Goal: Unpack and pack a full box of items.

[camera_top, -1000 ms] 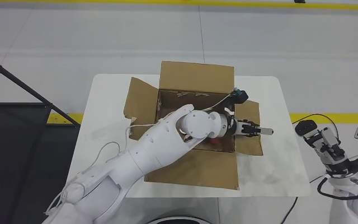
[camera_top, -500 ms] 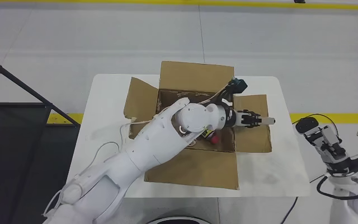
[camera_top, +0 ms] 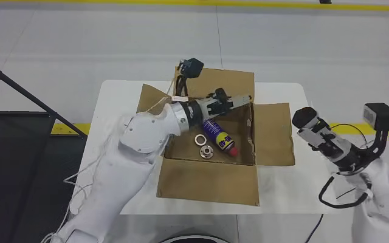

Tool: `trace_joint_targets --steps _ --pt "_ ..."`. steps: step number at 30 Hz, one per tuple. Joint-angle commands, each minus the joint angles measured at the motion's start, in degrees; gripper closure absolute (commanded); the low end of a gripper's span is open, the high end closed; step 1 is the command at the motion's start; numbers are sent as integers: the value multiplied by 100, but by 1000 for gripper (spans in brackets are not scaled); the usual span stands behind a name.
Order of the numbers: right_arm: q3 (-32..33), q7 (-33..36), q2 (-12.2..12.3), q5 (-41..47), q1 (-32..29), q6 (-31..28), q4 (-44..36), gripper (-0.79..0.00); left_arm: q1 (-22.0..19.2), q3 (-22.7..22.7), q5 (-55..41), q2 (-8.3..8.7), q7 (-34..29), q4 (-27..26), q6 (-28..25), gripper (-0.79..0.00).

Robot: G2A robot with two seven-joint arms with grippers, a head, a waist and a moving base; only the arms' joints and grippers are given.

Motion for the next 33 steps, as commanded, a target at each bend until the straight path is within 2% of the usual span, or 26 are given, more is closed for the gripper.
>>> trace_joint_targets --steps 1,9,13,18,21,31,33 --pt "-352 97 16 -290 229 138 -46 -785 441 -522 120 89 -81 -454 45 -785" --pt "-2305 326 -1 -2208 1329 912 159 -785 1893 -2276 -201 305 -24 -1335 -229 -785" --pt "-3329 300 -76 -3196 1973 1332 695 -785 2609 -2997 -624 355 194 -1516 -579 -785" --pt "-4216 249 -197 -3820 2539 1757 1406 -785 3258 -3578 -1124 383 399 -1540 -1017 -785" --pt "-4362 201 -229 -3859 2648 1850 1526 -785 3580 -3817 -1362 398 465 -1552 -1433 -785" --pt "-4377 191 -228 -3888 2636 1847 1533 -785 3580 -3817 -1362 398 465 -1552 -1433 -785" --pt "-4588 281 -242 -4302 2677 2000 1624 -785 3580 -3817 -1362 398 465 -1552 -1433 -785"
